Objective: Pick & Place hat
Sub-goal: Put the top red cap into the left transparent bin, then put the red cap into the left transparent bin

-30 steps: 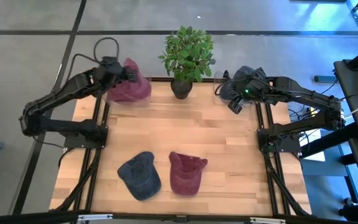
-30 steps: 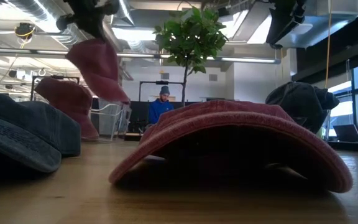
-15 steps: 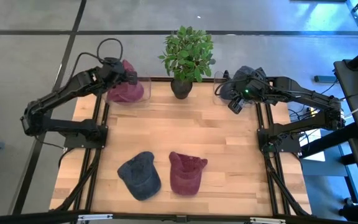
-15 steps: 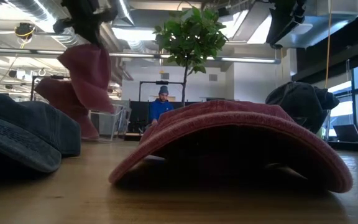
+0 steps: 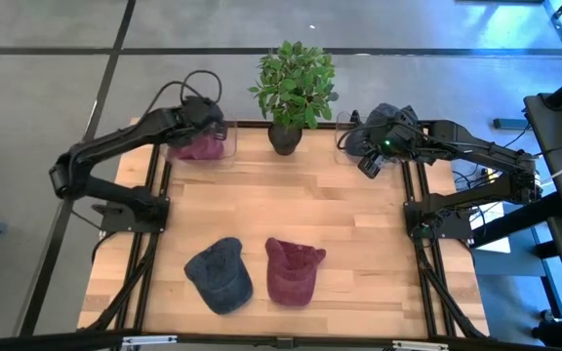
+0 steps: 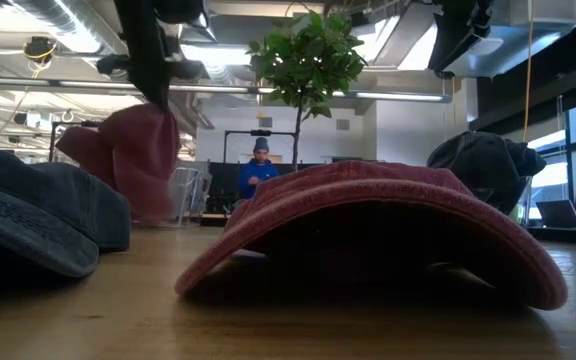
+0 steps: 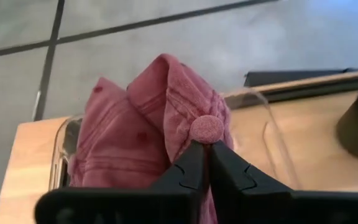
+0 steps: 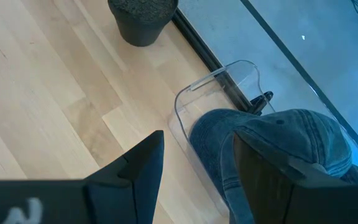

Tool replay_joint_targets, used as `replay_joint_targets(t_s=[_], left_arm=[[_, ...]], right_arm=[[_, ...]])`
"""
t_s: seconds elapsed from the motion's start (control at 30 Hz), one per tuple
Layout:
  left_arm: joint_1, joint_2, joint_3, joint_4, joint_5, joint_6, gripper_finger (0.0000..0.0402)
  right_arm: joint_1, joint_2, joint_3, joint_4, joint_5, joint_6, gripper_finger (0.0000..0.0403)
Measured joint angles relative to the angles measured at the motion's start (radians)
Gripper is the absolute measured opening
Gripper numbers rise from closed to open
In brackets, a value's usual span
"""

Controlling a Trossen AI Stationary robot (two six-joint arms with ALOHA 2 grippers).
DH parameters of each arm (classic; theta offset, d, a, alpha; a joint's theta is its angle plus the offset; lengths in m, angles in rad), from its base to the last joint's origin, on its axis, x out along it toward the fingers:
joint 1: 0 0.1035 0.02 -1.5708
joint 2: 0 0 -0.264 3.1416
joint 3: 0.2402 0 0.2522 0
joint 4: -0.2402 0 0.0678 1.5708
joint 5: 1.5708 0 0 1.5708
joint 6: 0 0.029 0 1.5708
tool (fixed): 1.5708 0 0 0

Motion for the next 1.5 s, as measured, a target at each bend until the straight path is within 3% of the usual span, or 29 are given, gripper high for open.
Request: replay_joint_targets(t_s=[0.23,0.5,0.63,0.83,0.93,1.1,1.17,1.5], left_arm=[[0.000,0.060,0.000,-0.139,0.012,-0.016,0.0024],[-0.001,0.031,0.000,-0.176,-0.024,-0.049,0.0038],[-0.001,-0.002,0.000,-0.175,-0.048,-0.038,0.0073],[-0.001,-0.056,0.000,-0.178,-0.052,-0.015,0.0159],[-0.014,-0.093,0.000,-0.120,0.033,0.039,0.0188],[-0.137,-0.089,0.000,0.146,0.472,0.222,0.0209],[-0.213,-0.056,0.002,0.245,0.567,0.253,0.0211],[-0.535,0.229,0.000,0.463,0.579,0.370,0.0212]], right_arm=[[0.000,0.000,0.000,-0.001,0.000,-0.001,0.0193],[0.000,0.000,0.000,0.000,0.000,-0.002,0.0193],[0.000,0.000,0.000,0.000,0.000,-0.002,0.0193],[0.000,0.000,0.000,0.000,0.000,-0.002,0.0193],[0.000,0.000,0.000,0.000,0.000,-0.002,0.0193],[0.000,0.000,0.000,0.000,0.000,-0.002,0.0193],[0.000,0.000,0.000,0.000,0.000,-0.002,0.0193],[0.000,0.000,0.000,0.000,0.000,-0.002,0.0193]])
